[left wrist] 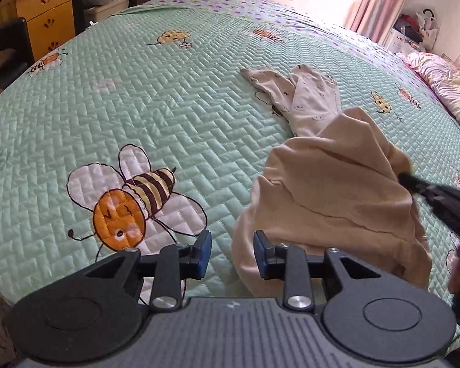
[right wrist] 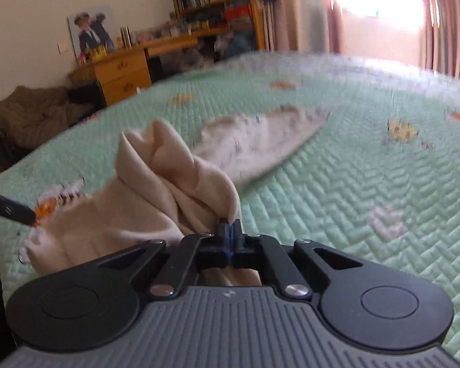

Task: Fold clothes

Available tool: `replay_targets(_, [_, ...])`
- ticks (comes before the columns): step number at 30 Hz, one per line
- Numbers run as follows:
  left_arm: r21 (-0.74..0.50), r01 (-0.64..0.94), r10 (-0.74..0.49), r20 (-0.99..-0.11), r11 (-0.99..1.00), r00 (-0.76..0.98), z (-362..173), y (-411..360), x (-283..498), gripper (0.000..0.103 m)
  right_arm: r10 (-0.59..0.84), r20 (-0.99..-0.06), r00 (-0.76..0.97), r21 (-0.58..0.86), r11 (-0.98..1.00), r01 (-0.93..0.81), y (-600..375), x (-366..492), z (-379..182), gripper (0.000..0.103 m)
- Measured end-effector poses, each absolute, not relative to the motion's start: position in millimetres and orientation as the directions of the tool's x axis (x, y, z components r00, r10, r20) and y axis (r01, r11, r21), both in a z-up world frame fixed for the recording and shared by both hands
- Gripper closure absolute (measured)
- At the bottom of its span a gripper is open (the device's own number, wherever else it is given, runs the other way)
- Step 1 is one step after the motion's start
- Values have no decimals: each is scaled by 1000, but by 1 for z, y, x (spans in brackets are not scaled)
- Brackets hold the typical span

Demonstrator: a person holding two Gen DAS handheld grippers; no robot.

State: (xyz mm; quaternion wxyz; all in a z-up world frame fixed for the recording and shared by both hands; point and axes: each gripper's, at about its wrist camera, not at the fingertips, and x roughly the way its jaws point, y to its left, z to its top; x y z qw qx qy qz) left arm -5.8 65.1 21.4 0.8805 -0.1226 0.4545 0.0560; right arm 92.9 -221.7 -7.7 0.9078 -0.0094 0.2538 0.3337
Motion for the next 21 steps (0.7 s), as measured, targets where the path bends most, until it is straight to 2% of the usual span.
replay_targets(3, [-176, -216, -20, -817, 960, 576, 22, 64, -7, 70, 695, -351, 627, 167, 705, -689, -227, 50, 31, 102])
replay_targets(5, [-179, -212, -21, -809, 961, 587, 25, 65, -11, 70, 757, -337, 559, 112, 622, -775, -224, 13, 44, 102])
replay_targets(6, [-174, -212, -15, -806, 962, 591, 27, 64, -12, 69, 771, -366, 521, 75, 582, -809, -218, -6, 44, 102])
replay_targets(8, [-162, -208, -7, -803, 965, 596, 27, 61, -14, 65, 753, -481, 448, 32, 526, -850, -206, -35, 26, 102])
replay_targets(10, [-159, -195, -15, -811, 968, 585, 23, 56, -14, 65, 642, -590, 490, -125, 527, -840, -191, -60, -7, 102])
replay_targets(12, [-167, -175, -37, -818, 970, 575, 19, 51, -14, 65, 565, -647, 513, -205, 519, -830, -186, -75, -28, 101])
replay_targets(13, [-165, -164, -43, -818, 973, 573, 18, 49, -15, 65, 574, -650, 498, -173, 526, -833, -189, -78, -27, 101])
replay_targets(18, [-153, -129, -52, -818, 980, 573, 13, 42, -13, 64, 708, -577, 407, 36, 520, -853, -216, -80, 13, 93])
replay_targets(21, [-152, -126, -54, -819, 980, 571, 8, 42, -11, 64, 708, -485, 513, -17, 578, -816, -225, -73, 37, 92])
